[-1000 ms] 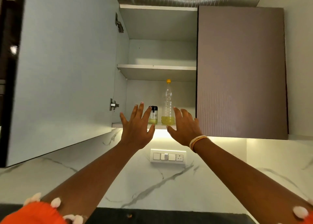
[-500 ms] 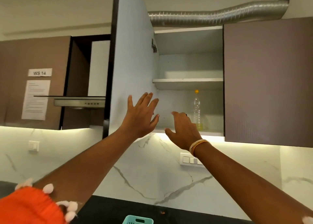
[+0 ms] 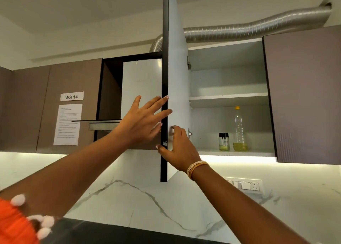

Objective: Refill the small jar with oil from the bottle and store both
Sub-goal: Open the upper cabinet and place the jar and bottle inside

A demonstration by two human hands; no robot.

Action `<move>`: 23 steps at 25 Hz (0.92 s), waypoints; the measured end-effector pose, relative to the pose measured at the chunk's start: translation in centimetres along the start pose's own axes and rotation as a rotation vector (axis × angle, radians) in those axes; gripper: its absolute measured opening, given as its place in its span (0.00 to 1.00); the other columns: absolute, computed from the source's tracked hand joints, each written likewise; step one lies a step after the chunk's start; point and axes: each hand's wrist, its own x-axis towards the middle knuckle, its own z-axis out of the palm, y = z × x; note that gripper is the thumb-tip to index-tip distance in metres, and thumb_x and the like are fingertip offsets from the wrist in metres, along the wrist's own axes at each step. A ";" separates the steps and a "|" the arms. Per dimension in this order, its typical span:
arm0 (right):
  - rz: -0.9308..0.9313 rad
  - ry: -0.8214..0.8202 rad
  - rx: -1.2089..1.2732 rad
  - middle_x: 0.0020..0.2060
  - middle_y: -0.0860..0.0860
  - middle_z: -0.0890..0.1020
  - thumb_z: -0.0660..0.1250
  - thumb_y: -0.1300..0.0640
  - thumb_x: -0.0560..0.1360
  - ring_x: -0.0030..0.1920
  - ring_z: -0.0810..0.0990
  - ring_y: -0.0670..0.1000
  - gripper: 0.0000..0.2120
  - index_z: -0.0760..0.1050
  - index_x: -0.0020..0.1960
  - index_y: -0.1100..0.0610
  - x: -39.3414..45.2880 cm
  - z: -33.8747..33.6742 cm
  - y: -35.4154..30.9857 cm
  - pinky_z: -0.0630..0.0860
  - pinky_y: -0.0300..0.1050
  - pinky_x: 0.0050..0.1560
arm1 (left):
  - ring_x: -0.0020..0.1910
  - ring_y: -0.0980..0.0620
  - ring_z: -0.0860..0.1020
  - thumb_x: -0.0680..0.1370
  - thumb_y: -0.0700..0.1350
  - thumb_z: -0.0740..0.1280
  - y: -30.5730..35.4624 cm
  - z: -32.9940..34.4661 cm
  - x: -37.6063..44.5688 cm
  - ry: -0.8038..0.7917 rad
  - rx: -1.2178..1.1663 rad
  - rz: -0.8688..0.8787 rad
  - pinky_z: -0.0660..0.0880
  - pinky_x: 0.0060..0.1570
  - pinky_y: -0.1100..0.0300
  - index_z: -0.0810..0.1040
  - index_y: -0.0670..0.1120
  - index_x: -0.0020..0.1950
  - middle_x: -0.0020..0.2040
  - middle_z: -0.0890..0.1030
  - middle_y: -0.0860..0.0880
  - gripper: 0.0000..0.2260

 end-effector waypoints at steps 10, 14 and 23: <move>0.039 0.164 -0.027 0.60 0.50 0.74 0.71 0.45 0.69 0.52 0.79 0.52 0.31 0.63 0.67 0.53 -1.9 -2.5 0.5 0.80 0.45 0.49 | 0.76 0.43 0.61 0.80 0.57 0.56 1.3 0.5 2.1 0.112 -0.172 0.120 0.62 0.68 0.36 0.60 0.57 0.75 0.80 0.52 0.47 0.23; -0.039 0.192 -0.145 0.49 0.49 0.76 0.66 0.46 0.70 0.42 0.78 0.50 0.22 0.66 0.60 0.52 -3.2 -6.2 4.2 0.81 0.46 0.40 | 0.76 0.43 0.61 0.77 0.54 0.56 5.5 0.2 5.7 0.198 -0.256 0.162 0.63 0.67 0.35 0.61 0.57 0.73 0.80 0.52 0.46 0.23; 0.055 0.191 -0.177 0.50 0.44 0.73 0.64 0.44 0.70 0.45 0.76 0.47 0.23 0.68 0.62 0.53 -5.0 -15.5 16.8 0.74 0.35 0.44 | 0.78 0.42 0.55 0.80 0.59 0.51 17.8 3.0 15.4 0.305 -0.456 0.145 0.62 0.70 0.36 0.44 0.62 0.77 0.80 0.44 0.48 0.27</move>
